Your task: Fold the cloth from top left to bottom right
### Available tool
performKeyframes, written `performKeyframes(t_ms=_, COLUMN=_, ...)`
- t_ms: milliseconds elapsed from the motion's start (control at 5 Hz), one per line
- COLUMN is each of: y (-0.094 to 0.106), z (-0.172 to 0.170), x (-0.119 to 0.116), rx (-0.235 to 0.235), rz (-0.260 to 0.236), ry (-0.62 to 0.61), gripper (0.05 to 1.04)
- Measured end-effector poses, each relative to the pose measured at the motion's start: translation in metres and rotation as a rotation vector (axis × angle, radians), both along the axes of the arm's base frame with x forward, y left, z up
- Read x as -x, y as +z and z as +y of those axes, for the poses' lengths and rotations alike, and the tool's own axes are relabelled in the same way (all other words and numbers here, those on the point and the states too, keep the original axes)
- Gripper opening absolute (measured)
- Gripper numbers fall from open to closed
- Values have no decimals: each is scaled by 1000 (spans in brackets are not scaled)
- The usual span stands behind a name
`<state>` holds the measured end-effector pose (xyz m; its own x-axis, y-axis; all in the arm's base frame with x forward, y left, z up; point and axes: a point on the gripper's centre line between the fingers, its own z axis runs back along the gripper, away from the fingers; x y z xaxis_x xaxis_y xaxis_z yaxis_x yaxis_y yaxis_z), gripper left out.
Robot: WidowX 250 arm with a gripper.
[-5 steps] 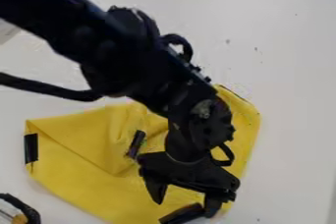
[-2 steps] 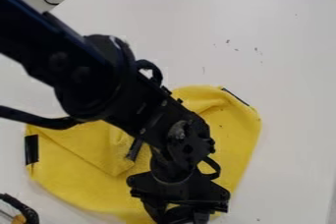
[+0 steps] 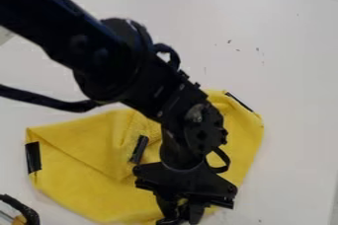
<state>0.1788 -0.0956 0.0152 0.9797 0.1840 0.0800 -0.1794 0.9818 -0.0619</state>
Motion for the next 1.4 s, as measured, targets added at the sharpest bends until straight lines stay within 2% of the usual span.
performKeyframes(t_ms=200, y=37, z=-5, x=-15, rx=-14, rz=10, ry=9, gripper=187)
performKeyframes(t_ms=400, y=54, z=8, x=-42, rx=62, rz=22, ry=60, gripper=100)
performKeyframes(t_ms=600, y=41, z=36, x=-70, rx=146, rz=-10, ry=65, gripper=85)
performKeyframes(t_ms=800, y=28, z=76, x=-101, rx=191, rz=-35, ry=46, gripper=84)
performKeyframes(t_ms=1000, y=19, z=108, x=-123, rx=214, rz=-60, ry=41, gripper=84)
performKeyframes(t_ms=1200, y=20, z=128, x=-133, rx=203, rz=-69, ry=36, gripper=84)
performKeyframes(t_ms=1400, y=20, z=132, x=-135, rx=173, rz=-78, ry=24, gripper=115)
